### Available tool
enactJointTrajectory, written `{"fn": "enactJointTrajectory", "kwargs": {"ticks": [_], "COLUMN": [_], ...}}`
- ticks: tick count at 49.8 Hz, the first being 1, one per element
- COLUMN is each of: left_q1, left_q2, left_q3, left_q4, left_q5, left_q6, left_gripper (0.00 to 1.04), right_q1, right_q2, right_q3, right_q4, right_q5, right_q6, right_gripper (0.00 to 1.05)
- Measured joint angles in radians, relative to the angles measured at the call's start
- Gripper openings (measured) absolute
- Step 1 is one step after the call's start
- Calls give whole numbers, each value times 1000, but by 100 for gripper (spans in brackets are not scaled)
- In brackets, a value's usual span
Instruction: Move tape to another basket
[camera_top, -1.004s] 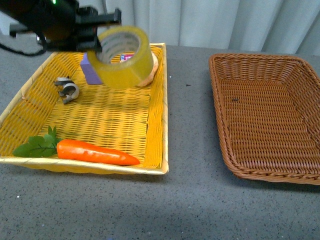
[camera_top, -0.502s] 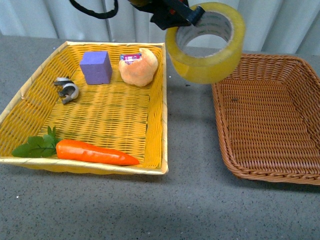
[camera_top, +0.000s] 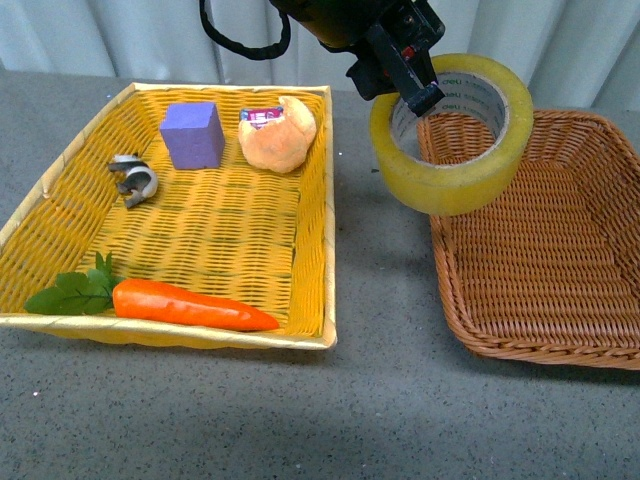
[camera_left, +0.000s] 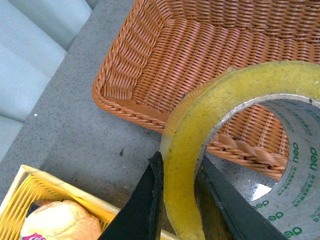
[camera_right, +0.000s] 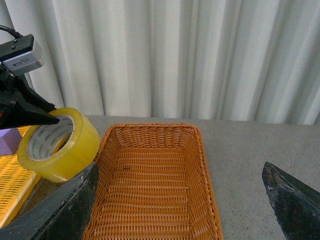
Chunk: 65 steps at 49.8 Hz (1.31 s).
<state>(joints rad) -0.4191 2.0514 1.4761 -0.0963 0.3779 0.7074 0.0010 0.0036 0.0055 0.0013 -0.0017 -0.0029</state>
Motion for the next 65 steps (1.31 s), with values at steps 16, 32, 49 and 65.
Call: {"fn": "enactJointTrajectory", "kwargs": {"ticks": [16,32,49,65], "left_q1": [0,0,-3,-1], "left_q2": [0,0,0,0], "left_q3": [0,0,0,0], "left_q4": [0,0,0,0], "left_q5": [-1,2,4,3], "left_q6": [2,4,4,4], "left_gripper": [16,16,16,16], "right_q1": [-137,-197,-60,97], "right_q2": [190,929,1403,1656], "right_q3": [85,444,779,977], "right_q4": [-117,-14,-54,-101], "right_q5": [-389,-535,-447,-351], "right_q6": [-180,-380,-305,-233], "right_gripper": [96,96,96,96]}}
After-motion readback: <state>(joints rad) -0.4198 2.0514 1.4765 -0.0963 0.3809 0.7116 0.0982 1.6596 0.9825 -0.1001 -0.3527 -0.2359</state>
